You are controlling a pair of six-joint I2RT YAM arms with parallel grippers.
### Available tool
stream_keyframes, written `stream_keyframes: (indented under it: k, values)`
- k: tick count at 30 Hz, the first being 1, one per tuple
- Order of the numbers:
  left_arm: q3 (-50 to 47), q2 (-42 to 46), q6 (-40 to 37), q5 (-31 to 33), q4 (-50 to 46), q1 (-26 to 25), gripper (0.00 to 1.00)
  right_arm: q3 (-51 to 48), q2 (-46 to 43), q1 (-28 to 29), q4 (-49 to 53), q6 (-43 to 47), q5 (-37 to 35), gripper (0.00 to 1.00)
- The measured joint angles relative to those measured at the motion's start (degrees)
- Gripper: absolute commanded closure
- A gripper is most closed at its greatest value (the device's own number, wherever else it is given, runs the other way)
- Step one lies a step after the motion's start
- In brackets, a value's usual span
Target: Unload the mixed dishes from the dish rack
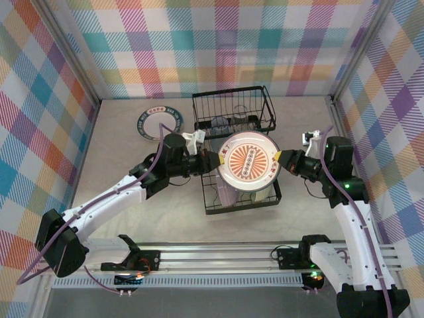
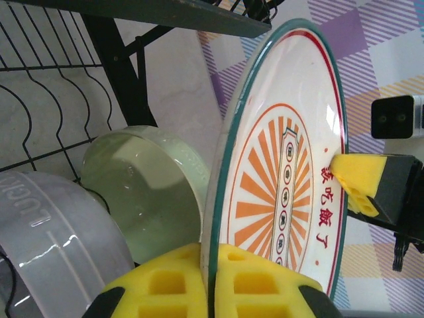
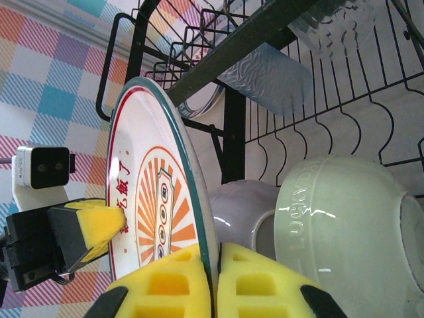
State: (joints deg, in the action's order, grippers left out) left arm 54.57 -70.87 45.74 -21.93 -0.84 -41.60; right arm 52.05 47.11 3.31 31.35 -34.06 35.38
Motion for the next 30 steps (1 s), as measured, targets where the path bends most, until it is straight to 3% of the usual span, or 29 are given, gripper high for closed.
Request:
stream_keyframes:
  k: [2,6,7,13,23,27,30]
  values:
    - [-0.57,0.07,0.83,0.0,1.05,0.0,1.0,0.0,-0.11,-0.02,-0.15,-0.02,0.0,1.0]
    - [-1.55,1.14,1.84,0.17,1.9,-0.02,1.0,-0.17,-0.52,-0.02,-0.55,-0.2,0.55,0.73]
    - [-1.73,1.6,1.86,0.26,1.92,-0.02,1.0,-0.22,-0.72,-0.02,-0.76,-0.5,0.92,0.59]
    - [-2.71,4.13,2.69,3.28,0.33,-0.02,1.0,-0.42,-2.69,-0.02,-2.43,-1.14,2.69,0.03]
    - [-2.38,9.66,3.15,6.62,-3.8,1.16,1.0,-0.55,-4.9,-0.02,-3.06,-0.83,3.08,0.01]
    - [0.0,13.7,3.37,5.88,-8.48,6.64,1.0,-0.57,-6.47,-0.02,-3.04,0.07,3.08,0.01]
    - [2.67,17.03,4.42,4.02,-10.19,14.56,1.0,-0.59,-7.98,-0.04,-3.04,0.59,3.08,0.01]
